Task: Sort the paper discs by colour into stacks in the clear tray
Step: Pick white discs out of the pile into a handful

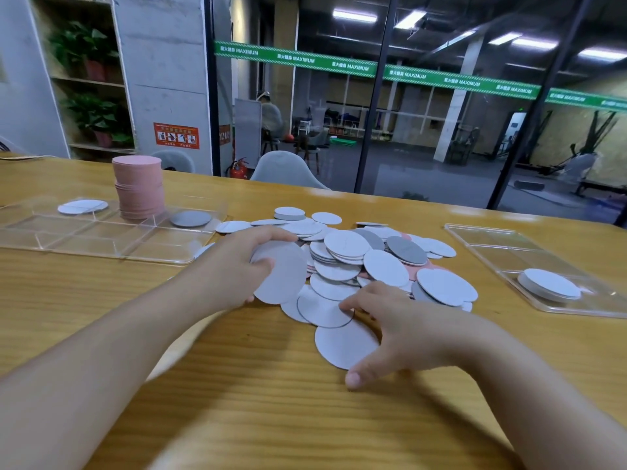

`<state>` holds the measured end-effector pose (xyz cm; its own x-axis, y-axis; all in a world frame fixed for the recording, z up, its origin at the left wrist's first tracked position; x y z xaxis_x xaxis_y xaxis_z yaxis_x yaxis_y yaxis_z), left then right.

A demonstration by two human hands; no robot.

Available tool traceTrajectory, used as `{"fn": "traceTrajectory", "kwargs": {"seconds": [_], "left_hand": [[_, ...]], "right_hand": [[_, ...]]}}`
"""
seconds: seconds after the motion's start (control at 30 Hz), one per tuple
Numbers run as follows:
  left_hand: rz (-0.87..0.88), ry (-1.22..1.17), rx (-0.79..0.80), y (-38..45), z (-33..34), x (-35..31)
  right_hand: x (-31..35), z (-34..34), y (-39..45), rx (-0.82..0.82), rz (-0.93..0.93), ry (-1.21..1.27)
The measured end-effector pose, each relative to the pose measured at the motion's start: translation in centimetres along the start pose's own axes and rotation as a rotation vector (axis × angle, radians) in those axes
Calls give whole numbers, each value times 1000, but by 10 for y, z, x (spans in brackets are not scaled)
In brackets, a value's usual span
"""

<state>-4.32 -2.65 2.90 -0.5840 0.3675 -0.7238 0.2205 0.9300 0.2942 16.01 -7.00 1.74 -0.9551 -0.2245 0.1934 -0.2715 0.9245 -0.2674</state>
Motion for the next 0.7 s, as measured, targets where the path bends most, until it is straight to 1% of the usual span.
{"fn": "traceTrajectory", "kwargs": {"seconds": [0.13, 0.3, 0.43, 0.53, 0.6, 0.7], "left_hand": [[3, -6, -31, 0, -4, 1], [-19, 39, -11, 1, -1, 2], [-40, 60, -8, 0, -2, 2], [-54, 76, -8, 0, -3, 1], [-54, 79, -1, 0, -2, 1], [-45, 73, 26, -2, 1, 0]], "right_hand": [[3, 0, 5, -60, -43, 46], [5, 1, 11, -119, -101, 80], [13, -1, 10, -179, -134, 36], [17, -3, 9, -193, -139, 10], [17, -4, 9, -192, -132, 19], [18, -5, 10, -244, -143, 33]]}}
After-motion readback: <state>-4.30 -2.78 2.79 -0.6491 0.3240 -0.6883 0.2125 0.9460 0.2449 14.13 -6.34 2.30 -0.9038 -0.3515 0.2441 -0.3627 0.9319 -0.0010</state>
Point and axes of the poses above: each hand's wrist, its own y-axis towards the middle knuckle, its own z-axis out of the palm, x = y × z, the point moved 5 cm from there along y, towards the middle knuckle, and after that the axes turned 5 degrees about z, right-handed, at the moved point
